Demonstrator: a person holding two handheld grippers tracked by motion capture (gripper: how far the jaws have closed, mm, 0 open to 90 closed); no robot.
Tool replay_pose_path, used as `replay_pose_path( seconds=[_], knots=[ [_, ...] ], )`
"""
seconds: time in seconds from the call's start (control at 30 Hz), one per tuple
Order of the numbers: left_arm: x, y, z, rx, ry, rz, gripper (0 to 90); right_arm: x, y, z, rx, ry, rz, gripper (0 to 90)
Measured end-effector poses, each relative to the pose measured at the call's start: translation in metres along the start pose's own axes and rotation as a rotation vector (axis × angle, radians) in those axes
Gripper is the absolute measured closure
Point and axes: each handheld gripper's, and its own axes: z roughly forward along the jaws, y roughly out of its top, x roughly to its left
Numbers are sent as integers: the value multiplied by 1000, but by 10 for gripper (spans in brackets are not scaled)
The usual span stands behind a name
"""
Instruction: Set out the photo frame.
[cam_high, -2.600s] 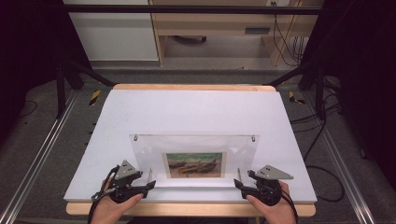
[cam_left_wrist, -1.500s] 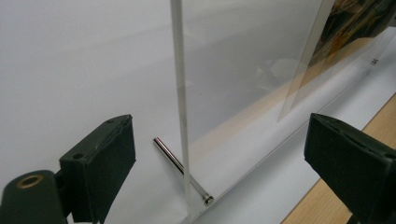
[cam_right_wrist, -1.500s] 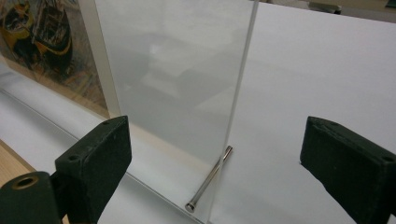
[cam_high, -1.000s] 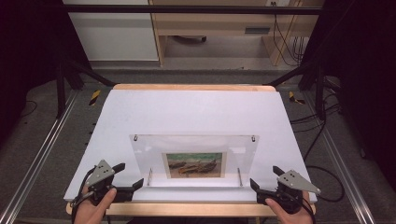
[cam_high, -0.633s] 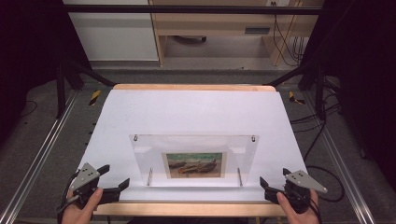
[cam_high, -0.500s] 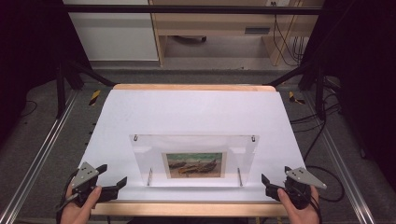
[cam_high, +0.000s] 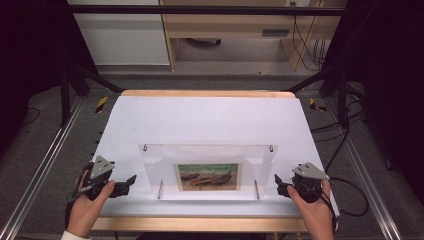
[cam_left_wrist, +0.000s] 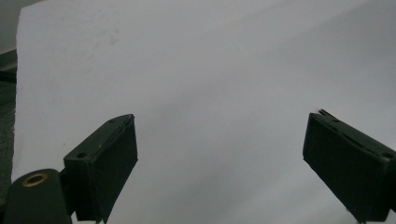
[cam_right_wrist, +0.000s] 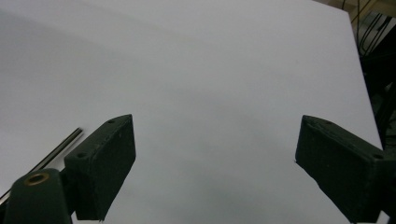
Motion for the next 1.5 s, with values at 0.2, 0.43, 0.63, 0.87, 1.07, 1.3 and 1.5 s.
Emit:
replay_pose_path(
  seconds=[0.2,0.43,0.63,0.87,1.07,1.3,1.5],
  knots=[
    [8,10,17,-8,21,32,100,-8,11,15,21,-15,-13,134],
    [20,12,34,-39,43,4,99,-14,18,27,13,-12,34,166],
    [23,12,46,-41,13,-18,99,-19,22,37,-13,-34,35,181],
    [27,12,59,-65,-2,-36,95,-25,27,48,-29,-34,98,174],
    [30,12,69,-84,-2,-58,94,-26,28,59,-33,-28,154,171],
    [33,11,75,-118,1,-94,92,-26,26,71,25,-34,214,157],
    [27,9,74,-91,4,-74,80,-28,21,72,97,-52,208,150]
  ],
)
